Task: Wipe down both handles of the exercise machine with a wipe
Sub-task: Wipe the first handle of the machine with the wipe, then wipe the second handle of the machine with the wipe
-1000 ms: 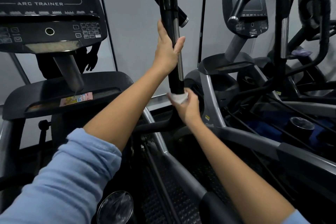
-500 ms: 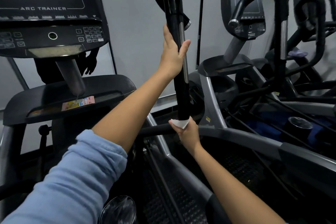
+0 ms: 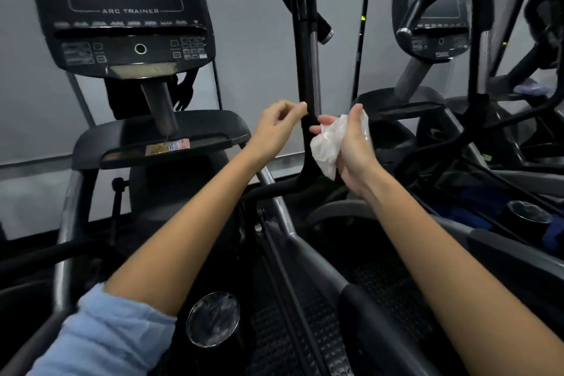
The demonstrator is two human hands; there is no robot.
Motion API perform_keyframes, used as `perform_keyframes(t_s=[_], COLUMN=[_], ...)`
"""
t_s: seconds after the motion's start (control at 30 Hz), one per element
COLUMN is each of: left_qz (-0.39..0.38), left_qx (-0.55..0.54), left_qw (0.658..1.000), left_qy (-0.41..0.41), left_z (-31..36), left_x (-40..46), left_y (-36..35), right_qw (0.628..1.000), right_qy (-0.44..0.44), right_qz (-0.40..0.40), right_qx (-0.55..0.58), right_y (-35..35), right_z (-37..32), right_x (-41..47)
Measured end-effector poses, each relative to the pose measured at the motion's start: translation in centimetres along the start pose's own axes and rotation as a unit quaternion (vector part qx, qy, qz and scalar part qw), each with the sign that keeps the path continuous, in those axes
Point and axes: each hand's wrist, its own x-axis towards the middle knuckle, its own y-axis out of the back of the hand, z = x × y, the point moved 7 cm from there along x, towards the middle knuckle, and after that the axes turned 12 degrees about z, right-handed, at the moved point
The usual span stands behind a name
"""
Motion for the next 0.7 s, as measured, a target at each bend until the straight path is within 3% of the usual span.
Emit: perform_keyframes(t_s=[0.1,0.2,0.3,0.5,0.6,0.7], left_qz=[-0.108,-0.128,-0.068,0.028,0.121,0.211], left_qx=[-0.046,-0.008,-0.004,0.063,0.081,0.073], left_qw=[0.993,0.991,0.996,0.993,0.980,0.957], left_qy=[0.022,0.031,0.051,0.095,0.135,0.184], left_z=[1.4,0.4,-0.4,-1.8,-2.5,-2.5], left_x=[-5.4,-9.2,-11.2,-15.2,-18.5,-22.2], left_y=[1.2,3.1,7.2,18.2,25.1,31.4], right_qw=[0.995,0.979,0.962,0.924,0.928,0.930], right_qy=[-0.018,-0.072,-0.101,-0.056,0.005,-0.005], right_qz=[-0.094,-0.179,-0.249,-0.378,-0.372,-0.366], right_qx=[0.027,0.062,0.045,0.018,-0.015,0.017], right_y=[-2.3,-5.5,-9.3,-17.8,-21.8,-25.7], right_z=[0.1,0.7,1.9,2.6,3.9,5.2], right_x=[-2.4,-5.4,-8.5,-14.4,-16.6,-19.8])
